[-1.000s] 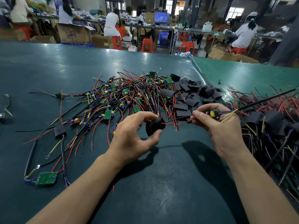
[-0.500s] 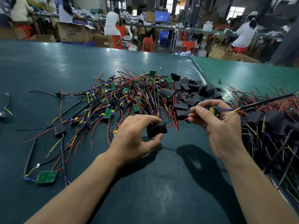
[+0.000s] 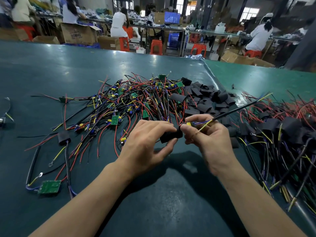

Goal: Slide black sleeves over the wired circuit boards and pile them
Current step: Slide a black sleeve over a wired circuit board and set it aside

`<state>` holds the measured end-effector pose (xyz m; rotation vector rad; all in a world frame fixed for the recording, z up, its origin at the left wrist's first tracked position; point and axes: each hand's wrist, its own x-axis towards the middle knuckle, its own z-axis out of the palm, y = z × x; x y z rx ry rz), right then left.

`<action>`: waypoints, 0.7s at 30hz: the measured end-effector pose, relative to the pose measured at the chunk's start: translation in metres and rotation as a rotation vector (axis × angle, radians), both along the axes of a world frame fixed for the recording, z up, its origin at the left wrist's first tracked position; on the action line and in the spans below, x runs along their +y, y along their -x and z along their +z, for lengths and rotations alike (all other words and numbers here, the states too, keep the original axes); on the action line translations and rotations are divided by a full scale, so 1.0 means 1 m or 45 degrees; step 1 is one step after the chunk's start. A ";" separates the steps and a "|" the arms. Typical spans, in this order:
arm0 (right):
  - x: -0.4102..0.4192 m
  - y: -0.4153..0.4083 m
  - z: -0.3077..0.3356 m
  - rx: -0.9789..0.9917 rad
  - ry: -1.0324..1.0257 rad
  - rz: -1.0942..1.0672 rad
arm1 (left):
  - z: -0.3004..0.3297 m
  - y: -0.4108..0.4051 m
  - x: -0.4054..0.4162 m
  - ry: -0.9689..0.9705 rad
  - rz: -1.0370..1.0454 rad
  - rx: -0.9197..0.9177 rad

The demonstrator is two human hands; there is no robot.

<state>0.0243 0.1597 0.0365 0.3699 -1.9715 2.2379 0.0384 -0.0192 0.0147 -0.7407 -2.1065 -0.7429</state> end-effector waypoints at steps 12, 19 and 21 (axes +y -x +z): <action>0.003 0.000 0.005 -0.280 0.137 0.140 | -0.003 0.001 -0.003 -0.194 -0.111 -0.131; -0.003 -0.003 0.002 -0.302 0.035 0.083 | -0.005 0.002 -0.002 -0.173 -0.139 -0.128; -0.002 -0.003 0.005 -0.310 0.060 0.091 | -0.005 0.003 -0.002 -0.208 -0.126 -0.129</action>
